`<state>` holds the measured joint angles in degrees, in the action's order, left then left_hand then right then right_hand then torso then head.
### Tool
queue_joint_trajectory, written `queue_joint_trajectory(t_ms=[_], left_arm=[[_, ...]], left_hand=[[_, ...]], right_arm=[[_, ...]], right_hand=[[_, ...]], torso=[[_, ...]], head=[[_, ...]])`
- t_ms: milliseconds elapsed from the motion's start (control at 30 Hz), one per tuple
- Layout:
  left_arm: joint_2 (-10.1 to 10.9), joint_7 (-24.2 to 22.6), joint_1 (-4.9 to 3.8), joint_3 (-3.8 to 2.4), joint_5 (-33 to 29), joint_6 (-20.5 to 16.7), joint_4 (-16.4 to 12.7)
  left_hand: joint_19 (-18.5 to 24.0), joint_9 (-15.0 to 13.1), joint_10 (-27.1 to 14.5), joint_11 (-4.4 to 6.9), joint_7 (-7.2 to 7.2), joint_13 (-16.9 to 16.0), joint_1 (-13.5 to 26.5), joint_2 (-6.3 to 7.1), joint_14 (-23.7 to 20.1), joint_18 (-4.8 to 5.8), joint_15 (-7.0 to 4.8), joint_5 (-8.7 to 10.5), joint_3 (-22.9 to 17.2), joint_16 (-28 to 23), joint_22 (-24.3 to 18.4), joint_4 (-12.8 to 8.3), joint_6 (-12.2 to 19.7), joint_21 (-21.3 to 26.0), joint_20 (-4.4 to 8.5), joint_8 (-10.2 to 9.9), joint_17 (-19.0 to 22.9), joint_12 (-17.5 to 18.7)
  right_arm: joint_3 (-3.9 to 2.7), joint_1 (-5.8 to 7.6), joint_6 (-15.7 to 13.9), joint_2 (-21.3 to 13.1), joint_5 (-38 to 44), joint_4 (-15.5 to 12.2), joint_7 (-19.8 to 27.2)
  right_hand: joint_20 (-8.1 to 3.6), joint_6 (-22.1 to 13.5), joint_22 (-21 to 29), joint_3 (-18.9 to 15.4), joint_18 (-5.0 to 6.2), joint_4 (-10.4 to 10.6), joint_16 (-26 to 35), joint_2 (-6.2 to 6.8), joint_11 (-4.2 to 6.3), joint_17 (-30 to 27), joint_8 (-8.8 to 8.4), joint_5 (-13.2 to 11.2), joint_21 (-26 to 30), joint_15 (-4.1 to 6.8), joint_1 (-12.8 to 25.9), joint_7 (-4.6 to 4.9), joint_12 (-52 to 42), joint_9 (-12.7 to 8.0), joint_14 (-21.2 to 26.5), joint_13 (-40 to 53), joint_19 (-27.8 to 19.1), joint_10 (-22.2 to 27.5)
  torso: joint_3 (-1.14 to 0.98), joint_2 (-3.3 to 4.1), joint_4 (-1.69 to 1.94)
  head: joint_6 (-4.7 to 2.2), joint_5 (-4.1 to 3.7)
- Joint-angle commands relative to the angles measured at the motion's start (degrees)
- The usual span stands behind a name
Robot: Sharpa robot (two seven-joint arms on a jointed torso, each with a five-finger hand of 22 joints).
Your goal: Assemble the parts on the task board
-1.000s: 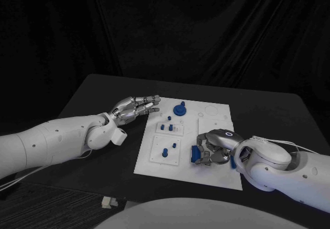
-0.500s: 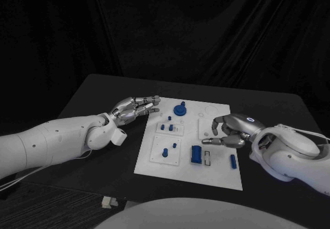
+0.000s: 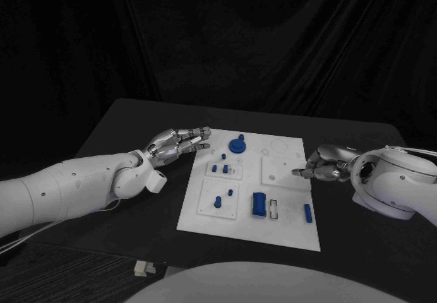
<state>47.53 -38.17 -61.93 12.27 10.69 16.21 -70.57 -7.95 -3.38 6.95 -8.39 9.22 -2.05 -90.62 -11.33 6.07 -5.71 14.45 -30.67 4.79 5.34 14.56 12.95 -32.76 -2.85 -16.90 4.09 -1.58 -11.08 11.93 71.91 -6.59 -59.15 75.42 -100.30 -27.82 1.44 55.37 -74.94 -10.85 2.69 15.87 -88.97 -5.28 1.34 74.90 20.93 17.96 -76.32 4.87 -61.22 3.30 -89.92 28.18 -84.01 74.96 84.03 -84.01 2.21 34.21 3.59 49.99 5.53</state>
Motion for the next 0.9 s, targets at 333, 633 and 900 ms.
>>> queue_joint_trajectory(t_ms=[333, 633, 900], left_arm=[[-0.22, -0.77, 0.08, -0.05, -0.38, 0.48, -0.02], [-0.35, -0.76, 0.09, -0.05, -0.38, 0.57, 0.05], [-0.39, -0.68, 0.11, -0.05, -0.38, 0.64, 0.08]], left_hand=[[-0.54, -0.07, 0.21, -0.44, 0.05, -0.09, -0.23, 0.46, 0.07, 0.59, 0.11, -0.39, -0.43, 0.24, 0.05, -0.13, -0.42, -0.29, 0.01, 0.27, -0.06, -0.41], [-0.54, -0.07, 0.21, -0.44, 0.05, -0.09, -0.23, 0.46, 0.07, 0.59, 0.11, -0.39, -0.43, 0.24, 0.05, -0.13, -0.42, -0.29, 0.01, 0.27, -0.06, -0.41], [-0.60, -0.07, 0.34, -0.58, 0.12, -0.11, -0.24, 0.50, 0.08, 0.61, 0.05, -0.41, -0.54, 0.26, 0.02, -0.13, -0.50, -0.30, 0.02, 0.30, -0.05, -0.52]], right_arm=[[-0.01, 0.23, 16.40, 0.22, -0.98, 0.52, -8.33], [0.00, -0.53, 18.19, 0.58, -0.46, 0.78, -8.86], [0.00, -1.34, 15.88, 1.23, -0.41, 0.96, -8.79]], right_hand=[[-1.10, 10.08, -11.26, 0.54, 0.19, -2.21, 0.24, 0.27, 0.86, 12.10, -3.57, -5.79, -1.48, 1.45, -4.00, -1.74, -0.08, -3.61, -5.38, 15.04, 0.95, -5.99], [-1.31, 10.29, -11.13, 0.88, 0.27, -3.53, 0.56, 0.71, 0.85, 11.37, -5.40, -6.43, -1.02, 1.53, -5.23, -1.63, -0.08, -4.66, -5.24, 15.04, 0.79, -5.99], [-1.16, 9.88, -10.99, 1.31, 0.35, -4.36, 0.81, 0.60, 0.70, 10.82, -6.81, -6.17, -0.55, 1.26, -6.02, -1.39, -0.08, -5.38, -5.13, 15.04, 0.61, -5.99]], torso=[[-0.01, 0.09, 0.04], [0.01, 0.05, -0.01], [0.00, 0.06, -0.01]], head=[[0.01, -0.57], [0.01, -0.80], [0.01, -0.84]])
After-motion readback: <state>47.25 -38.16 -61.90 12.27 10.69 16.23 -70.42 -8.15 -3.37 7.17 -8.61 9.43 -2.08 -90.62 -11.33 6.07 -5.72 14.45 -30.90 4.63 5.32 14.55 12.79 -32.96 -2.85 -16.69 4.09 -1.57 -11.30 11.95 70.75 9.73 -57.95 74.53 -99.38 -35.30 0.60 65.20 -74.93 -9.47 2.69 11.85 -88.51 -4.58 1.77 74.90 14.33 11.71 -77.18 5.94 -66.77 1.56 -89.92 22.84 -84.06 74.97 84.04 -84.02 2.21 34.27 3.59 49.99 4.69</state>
